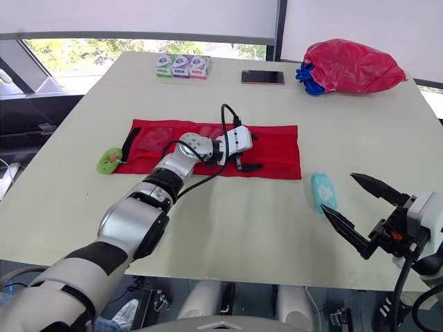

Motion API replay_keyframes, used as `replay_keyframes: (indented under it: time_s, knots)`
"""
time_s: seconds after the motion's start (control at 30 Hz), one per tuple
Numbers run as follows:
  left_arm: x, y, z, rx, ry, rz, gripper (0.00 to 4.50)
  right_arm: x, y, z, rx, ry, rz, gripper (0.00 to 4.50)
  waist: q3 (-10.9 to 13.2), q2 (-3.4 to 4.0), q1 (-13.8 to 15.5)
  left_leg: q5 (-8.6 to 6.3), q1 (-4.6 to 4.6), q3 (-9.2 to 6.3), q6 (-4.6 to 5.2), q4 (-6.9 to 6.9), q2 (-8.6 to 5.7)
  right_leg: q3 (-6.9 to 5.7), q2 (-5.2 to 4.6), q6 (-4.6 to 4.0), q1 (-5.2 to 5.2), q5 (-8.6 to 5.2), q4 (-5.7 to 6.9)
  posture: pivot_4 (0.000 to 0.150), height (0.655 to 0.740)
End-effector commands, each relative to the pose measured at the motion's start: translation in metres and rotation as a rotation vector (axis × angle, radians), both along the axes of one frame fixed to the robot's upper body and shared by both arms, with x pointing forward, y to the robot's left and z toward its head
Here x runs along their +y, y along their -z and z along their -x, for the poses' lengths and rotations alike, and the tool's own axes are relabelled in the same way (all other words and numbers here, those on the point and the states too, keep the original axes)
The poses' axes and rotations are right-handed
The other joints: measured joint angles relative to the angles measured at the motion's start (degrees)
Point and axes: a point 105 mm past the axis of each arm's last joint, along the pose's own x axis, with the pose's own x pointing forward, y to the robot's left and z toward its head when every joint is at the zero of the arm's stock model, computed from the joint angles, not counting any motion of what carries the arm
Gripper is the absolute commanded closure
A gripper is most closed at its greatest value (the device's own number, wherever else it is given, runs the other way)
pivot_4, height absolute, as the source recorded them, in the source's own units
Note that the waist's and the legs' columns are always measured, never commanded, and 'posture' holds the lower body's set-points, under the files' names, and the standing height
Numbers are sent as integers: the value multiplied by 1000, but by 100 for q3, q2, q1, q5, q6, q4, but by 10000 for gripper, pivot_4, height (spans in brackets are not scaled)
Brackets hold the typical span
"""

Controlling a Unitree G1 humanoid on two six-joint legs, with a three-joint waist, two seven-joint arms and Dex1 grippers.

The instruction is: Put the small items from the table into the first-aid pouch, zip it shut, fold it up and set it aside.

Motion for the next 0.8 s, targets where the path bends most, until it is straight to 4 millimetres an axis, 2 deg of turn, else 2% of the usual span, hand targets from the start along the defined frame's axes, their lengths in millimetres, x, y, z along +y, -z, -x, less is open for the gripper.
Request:
replay_keyframes:
  time_s: [0.03,0.13,0.2,0.27,0.5,0.8]
  knots:
    - [-8,-11,-2,-37,12,22,11006,5,-7,3,-40,-5,16,0,0,0,1,0,0,0,0,0,0,0,0,0,0,0,0,1500,7400]
    - [-8,-8,-1,-38,18,7,26162,3,-7,2,-38,8,22,0,0,0,-1,0,0,0,0,0,0,0,0,0,0,0,0,1500,7400]
    - [-8,-7,0,-33,22,8,34292,1,-4,1,-30,37,44,0,0,0,-1,0,0,-1,0,0,0,-1,0,0,0,0,1,1500,7400]
    - [-8,-8,0,-38,27,10,44557,-4,5,-2,16,83,71,0,0,0,0,0,0,0,0,0,0,-1,0,0,0,0,1,1500,7400]
    - [-15,-12,2,-53,45,32,44557,-12,41,-16,176,260,164,0,-2,-1,2,0,0,0,0,1,2,-1,-2,-1,0,0,1,1500,7400]
    - [-23,-18,3,-60,60,57,44557,-10,89,-51,304,475,89,0,-2,-1,6,0,-3,-5,0,2,-5,-3,-2,-1,-1,0,1,1500,7400]
